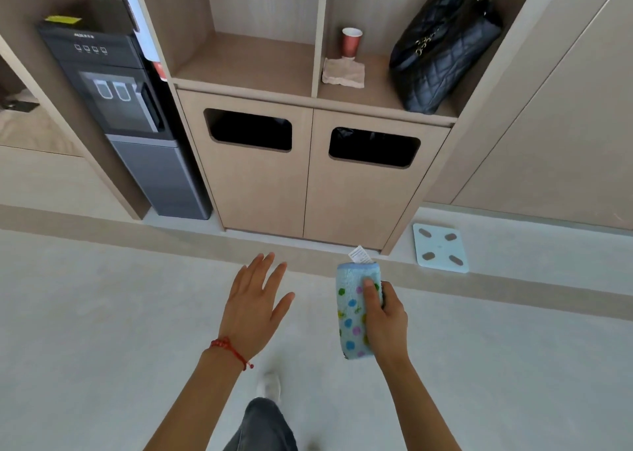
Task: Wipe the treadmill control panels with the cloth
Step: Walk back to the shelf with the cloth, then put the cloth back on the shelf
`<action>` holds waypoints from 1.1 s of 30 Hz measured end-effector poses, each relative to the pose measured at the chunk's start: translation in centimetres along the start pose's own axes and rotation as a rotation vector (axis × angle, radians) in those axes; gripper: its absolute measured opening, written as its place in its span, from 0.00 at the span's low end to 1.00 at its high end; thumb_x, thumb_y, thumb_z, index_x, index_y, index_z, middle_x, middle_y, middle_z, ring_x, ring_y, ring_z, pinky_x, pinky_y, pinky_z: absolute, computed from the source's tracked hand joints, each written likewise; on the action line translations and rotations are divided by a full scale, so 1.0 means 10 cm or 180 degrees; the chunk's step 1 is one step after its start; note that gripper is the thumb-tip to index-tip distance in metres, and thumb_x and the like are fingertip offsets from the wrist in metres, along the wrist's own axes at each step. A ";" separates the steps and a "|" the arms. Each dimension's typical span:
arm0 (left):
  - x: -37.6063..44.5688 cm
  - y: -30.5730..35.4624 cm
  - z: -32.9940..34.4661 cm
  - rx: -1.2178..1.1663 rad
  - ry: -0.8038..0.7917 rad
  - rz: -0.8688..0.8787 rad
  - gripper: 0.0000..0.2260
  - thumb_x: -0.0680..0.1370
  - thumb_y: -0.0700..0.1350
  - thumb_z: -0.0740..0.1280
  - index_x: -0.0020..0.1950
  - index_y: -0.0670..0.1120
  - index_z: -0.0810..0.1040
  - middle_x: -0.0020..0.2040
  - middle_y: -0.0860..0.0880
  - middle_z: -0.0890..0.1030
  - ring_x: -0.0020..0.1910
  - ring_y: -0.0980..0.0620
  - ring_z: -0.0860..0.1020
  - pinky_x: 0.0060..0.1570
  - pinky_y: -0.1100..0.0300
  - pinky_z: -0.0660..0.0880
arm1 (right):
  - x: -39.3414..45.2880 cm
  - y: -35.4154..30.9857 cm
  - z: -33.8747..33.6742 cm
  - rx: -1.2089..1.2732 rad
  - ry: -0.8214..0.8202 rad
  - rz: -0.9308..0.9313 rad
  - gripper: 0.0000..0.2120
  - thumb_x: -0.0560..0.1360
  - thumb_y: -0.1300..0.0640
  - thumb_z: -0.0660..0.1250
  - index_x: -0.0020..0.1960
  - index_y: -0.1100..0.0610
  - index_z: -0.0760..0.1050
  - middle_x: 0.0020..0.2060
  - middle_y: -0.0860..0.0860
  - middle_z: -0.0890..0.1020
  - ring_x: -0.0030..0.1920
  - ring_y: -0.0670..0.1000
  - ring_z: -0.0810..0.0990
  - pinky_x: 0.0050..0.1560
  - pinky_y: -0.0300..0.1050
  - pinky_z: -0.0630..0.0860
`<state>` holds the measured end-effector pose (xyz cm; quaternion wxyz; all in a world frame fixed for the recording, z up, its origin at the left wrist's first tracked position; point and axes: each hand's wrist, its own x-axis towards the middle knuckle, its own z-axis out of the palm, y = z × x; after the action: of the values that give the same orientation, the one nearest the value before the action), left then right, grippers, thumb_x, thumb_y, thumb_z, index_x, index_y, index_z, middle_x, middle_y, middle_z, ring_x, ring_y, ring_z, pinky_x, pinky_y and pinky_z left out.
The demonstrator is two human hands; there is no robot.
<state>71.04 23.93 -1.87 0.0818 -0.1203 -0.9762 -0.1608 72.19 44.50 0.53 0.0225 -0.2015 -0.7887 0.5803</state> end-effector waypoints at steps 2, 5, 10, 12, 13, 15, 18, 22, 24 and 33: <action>0.31 -0.20 0.08 -0.0009 -0.0013 0.0021 0.28 0.81 0.58 0.45 0.65 0.41 0.73 0.64 0.39 0.74 0.64 0.40 0.71 0.60 0.42 0.65 | 0.32 -0.09 0.19 -0.0006 0.0007 -0.0007 0.13 0.78 0.49 0.58 0.37 0.53 0.68 0.32 0.48 0.79 0.33 0.45 0.79 0.26 0.30 0.71; 0.84 -0.56 0.18 -0.0019 -0.0073 0.0049 0.27 0.82 0.58 0.46 0.64 0.41 0.73 0.64 0.39 0.74 0.65 0.41 0.69 0.60 0.41 0.65 | 0.82 -0.25 0.54 0.0012 0.0060 0.0010 0.13 0.79 0.50 0.57 0.39 0.54 0.69 0.33 0.48 0.79 0.33 0.45 0.79 0.25 0.28 0.71; 1.73 -1.14 0.10 0.0023 -0.0091 0.0106 0.28 0.81 0.58 0.45 0.65 0.40 0.74 0.65 0.39 0.74 0.65 0.40 0.70 0.61 0.40 0.64 | 1.59 -0.67 1.16 0.0074 0.0051 0.0042 0.13 0.78 0.50 0.58 0.38 0.53 0.69 0.33 0.49 0.79 0.33 0.45 0.79 0.25 0.29 0.71; 2.06 -1.36 0.03 0.0041 -0.0014 0.0090 0.28 0.81 0.58 0.45 0.65 0.41 0.74 0.65 0.39 0.73 0.65 0.41 0.69 0.61 0.40 0.63 | 1.86 -0.85 1.37 0.0076 0.0036 0.0008 0.13 0.78 0.50 0.58 0.37 0.53 0.68 0.32 0.48 0.78 0.32 0.45 0.79 0.25 0.29 0.71; 2.22 -1.47 0.01 0.0060 0.0010 0.0089 0.28 0.81 0.58 0.45 0.65 0.41 0.74 0.65 0.39 0.73 0.65 0.41 0.69 0.61 0.40 0.64 | 1.99 -0.94 1.47 0.0074 0.0043 -0.0010 0.13 0.78 0.50 0.58 0.37 0.53 0.68 0.31 0.48 0.78 0.31 0.45 0.78 0.25 0.29 0.71; 2.52 -1.65 -0.02 0.0092 0.0030 0.0101 0.28 0.82 0.58 0.45 0.65 0.40 0.74 0.65 0.39 0.73 0.65 0.40 0.70 0.61 0.40 0.64 | 2.25 -1.09 1.64 0.0086 0.0070 -0.0027 0.13 0.78 0.51 0.59 0.36 0.53 0.67 0.31 0.49 0.77 0.31 0.47 0.78 0.26 0.32 0.72; 2.90 -1.86 -0.01 0.0044 0.0030 0.0079 0.28 0.81 0.58 0.46 0.65 0.41 0.73 0.66 0.39 0.73 0.66 0.41 0.68 0.62 0.41 0.64 | 2.62 -1.27 1.85 0.0069 0.0087 -0.0032 0.13 0.78 0.51 0.59 0.36 0.54 0.67 0.31 0.50 0.77 0.32 0.50 0.79 0.28 0.37 0.74; 3.45 -2.11 0.07 -0.0018 0.0108 0.0086 0.26 0.81 0.57 0.47 0.66 0.41 0.72 0.66 0.39 0.73 0.67 0.43 0.64 0.62 0.40 0.63 | 3.16 -1.49 2.13 0.0096 0.0080 -0.0077 0.13 0.78 0.51 0.59 0.36 0.54 0.67 0.31 0.51 0.78 0.32 0.50 0.79 0.29 0.38 0.74; 3.74 -2.21 0.11 -0.0028 0.0143 0.0062 0.27 0.81 0.57 0.46 0.65 0.40 0.72 0.65 0.38 0.73 0.66 0.43 0.64 0.61 0.39 0.65 | 3.45 -1.60 2.26 0.0053 0.0054 -0.0122 0.13 0.78 0.51 0.59 0.36 0.54 0.67 0.30 0.49 0.77 0.30 0.47 0.78 0.27 0.36 0.73; 4.95 -2.59 0.12 0.0048 0.0255 -0.0011 0.27 0.82 0.57 0.45 0.64 0.41 0.73 0.63 0.38 0.74 0.65 0.43 0.64 0.60 0.41 0.67 | 4.61 -2.09 2.83 0.0135 -0.0223 -0.0226 0.14 0.78 0.48 0.59 0.42 0.58 0.71 0.33 0.51 0.81 0.33 0.49 0.81 0.29 0.36 0.74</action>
<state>16.71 10.86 -0.75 0.1214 -0.1114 -0.9735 -0.1583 16.19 29.55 1.49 0.0198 -0.1524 -0.7833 0.6024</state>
